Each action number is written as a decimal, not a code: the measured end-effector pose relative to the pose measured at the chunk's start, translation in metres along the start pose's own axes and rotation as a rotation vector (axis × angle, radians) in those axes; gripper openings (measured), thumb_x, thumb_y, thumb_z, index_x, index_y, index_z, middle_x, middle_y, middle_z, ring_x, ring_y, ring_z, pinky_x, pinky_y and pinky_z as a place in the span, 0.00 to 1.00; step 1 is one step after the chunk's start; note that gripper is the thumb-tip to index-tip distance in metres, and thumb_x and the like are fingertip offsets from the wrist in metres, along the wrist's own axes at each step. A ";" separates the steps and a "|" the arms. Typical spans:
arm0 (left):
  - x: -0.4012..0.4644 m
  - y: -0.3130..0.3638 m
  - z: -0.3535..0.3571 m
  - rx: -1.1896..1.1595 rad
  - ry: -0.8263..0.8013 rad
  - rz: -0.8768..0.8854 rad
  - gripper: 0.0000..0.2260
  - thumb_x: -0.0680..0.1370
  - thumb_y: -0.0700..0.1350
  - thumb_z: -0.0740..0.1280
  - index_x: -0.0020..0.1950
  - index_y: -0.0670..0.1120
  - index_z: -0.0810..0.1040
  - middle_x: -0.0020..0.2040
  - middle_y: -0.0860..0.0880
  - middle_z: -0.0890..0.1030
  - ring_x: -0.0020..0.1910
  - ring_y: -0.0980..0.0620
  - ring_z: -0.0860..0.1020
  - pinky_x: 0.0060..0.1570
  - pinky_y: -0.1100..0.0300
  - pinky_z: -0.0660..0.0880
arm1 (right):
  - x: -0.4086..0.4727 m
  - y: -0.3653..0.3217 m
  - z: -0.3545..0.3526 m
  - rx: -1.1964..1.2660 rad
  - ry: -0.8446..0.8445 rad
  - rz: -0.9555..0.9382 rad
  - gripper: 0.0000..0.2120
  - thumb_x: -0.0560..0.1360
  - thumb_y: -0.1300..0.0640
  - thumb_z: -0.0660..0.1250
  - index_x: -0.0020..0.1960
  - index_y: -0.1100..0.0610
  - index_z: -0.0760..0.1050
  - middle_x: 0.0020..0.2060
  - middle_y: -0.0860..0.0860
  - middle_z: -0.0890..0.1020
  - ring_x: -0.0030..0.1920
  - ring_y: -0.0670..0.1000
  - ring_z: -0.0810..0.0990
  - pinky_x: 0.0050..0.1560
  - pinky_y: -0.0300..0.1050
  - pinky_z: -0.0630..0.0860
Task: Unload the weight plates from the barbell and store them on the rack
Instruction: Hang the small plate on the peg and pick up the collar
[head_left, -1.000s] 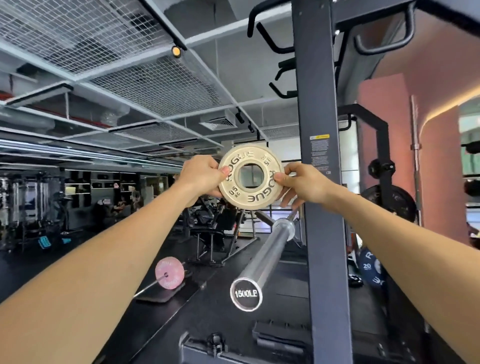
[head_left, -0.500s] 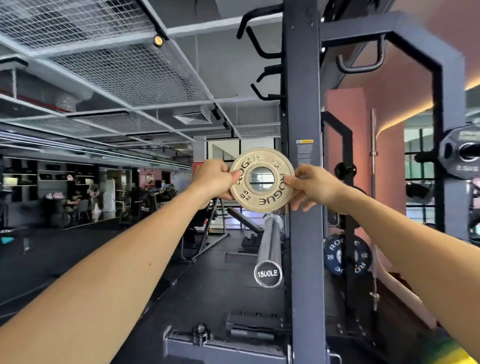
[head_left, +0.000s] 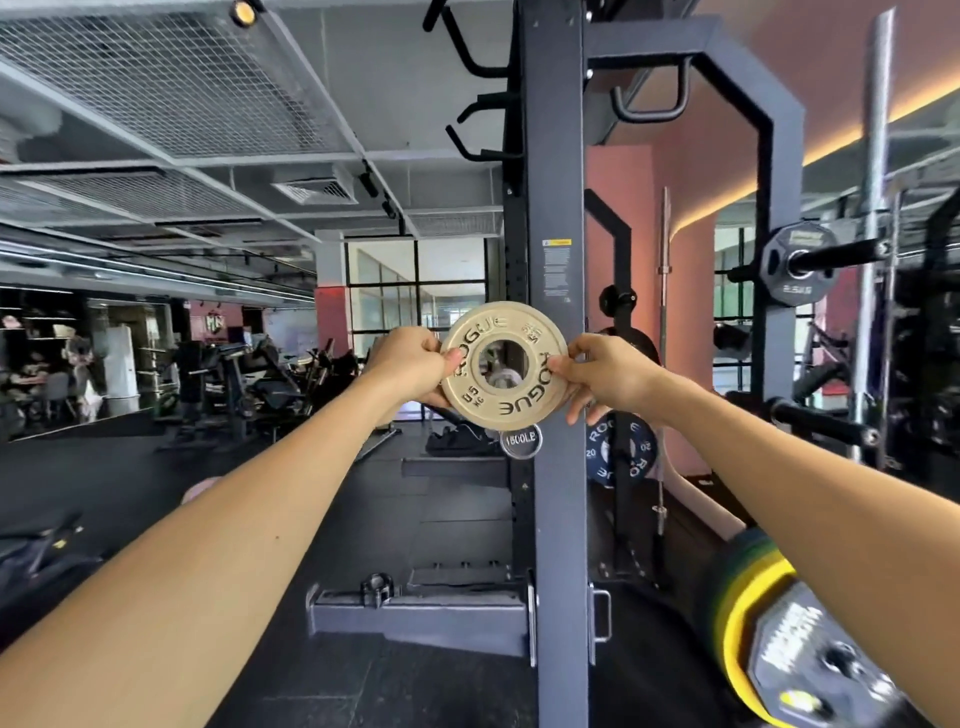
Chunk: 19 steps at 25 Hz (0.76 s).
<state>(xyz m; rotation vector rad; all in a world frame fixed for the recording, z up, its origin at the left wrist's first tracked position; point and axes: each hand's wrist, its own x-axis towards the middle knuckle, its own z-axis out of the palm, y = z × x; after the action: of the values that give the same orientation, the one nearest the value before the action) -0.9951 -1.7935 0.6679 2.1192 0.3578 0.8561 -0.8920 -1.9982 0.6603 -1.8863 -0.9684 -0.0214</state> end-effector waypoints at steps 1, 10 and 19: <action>-0.007 -0.005 0.004 -0.002 -0.010 -0.015 0.13 0.78 0.45 0.68 0.52 0.34 0.75 0.43 0.43 0.84 0.33 0.48 0.85 0.42 0.51 0.83 | -0.006 0.006 0.004 0.004 -0.009 0.023 0.10 0.80 0.53 0.62 0.52 0.61 0.69 0.38 0.59 0.84 0.29 0.54 0.81 0.30 0.47 0.77; -0.024 -0.029 0.040 -0.005 -0.070 -0.059 0.07 0.79 0.43 0.67 0.47 0.38 0.75 0.43 0.43 0.83 0.32 0.50 0.84 0.31 0.59 0.81 | -0.015 0.056 0.014 0.003 -0.025 0.111 0.13 0.80 0.52 0.62 0.55 0.63 0.69 0.40 0.61 0.85 0.28 0.54 0.81 0.29 0.47 0.79; -0.005 -0.061 0.063 0.108 -0.041 0.000 0.10 0.78 0.44 0.69 0.50 0.37 0.75 0.45 0.43 0.83 0.39 0.47 0.84 0.41 0.51 0.83 | 0.004 0.094 0.031 -0.007 -0.001 0.107 0.12 0.80 0.53 0.61 0.52 0.62 0.69 0.38 0.59 0.84 0.26 0.54 0.80 0.26 0.45 0.78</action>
<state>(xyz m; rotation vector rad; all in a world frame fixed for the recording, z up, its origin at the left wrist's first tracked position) -0.9538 -1.7941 0.5907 2.2328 0.3905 0.8074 -0.8416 -1.9914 0.5748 -1.9424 -0.8672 0.0398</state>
